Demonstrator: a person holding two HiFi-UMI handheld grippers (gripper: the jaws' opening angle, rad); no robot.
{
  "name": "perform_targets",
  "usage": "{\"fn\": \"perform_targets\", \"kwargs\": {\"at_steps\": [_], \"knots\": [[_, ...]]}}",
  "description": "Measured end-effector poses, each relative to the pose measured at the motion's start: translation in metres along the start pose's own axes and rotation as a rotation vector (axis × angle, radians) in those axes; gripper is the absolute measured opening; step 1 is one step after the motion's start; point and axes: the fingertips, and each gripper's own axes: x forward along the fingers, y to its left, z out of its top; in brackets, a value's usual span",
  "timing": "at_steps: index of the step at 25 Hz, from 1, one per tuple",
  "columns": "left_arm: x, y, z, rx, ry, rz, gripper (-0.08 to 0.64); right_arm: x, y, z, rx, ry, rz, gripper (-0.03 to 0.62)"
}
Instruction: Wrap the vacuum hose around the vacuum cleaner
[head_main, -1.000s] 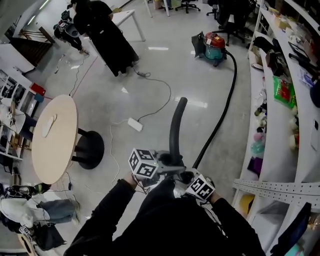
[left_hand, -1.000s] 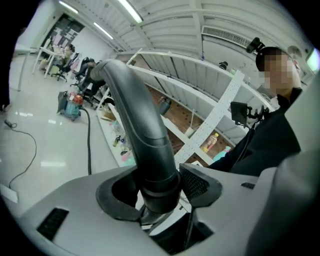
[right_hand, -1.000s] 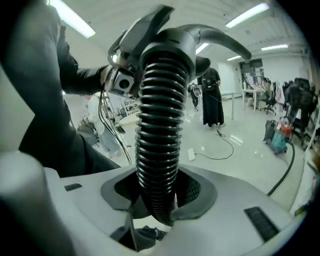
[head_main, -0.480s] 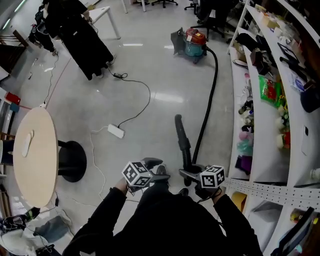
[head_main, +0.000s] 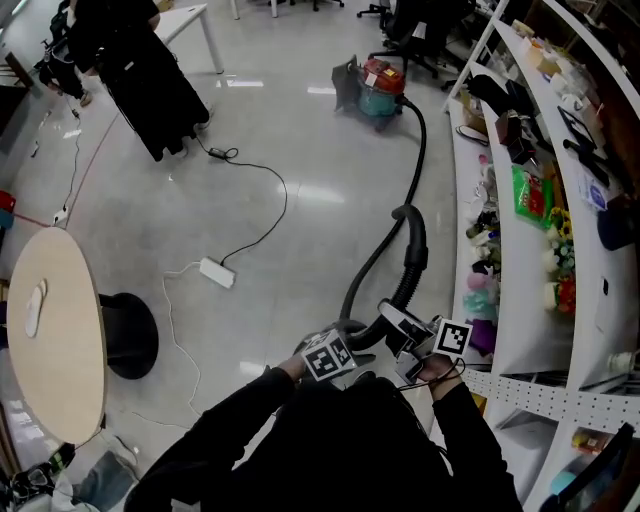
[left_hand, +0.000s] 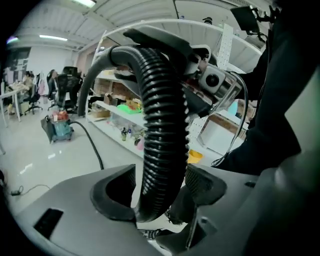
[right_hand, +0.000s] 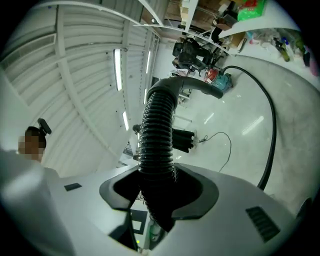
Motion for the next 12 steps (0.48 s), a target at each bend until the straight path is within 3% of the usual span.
{"fn": "perform_targets", "kwargs": {"at_steps": [2,4,8,12], "knots": [[-0.003,0.011,0.009,0.037,-0.009,0.012,0.229,0.011,0.006,0.012,0.049,-0.018,0.042,0.195],[-0.005,0.026,0.015,0.049,-0.028,0.048,0.179,0.018,0.005,0.021,0.085,-0.023,0.075,0.198],[-0.001,0.040,0.019,0.026,-0.020,0.048,0.170,0.023,-0.013,0.039,0.134,-0.020,0.129,0.198],[0.001,0.033,0.042,-0.017,0.053,-0.044,0.164,0.010,-0.031,0.071,0.141,-0.053,0.206,0.198]]}}
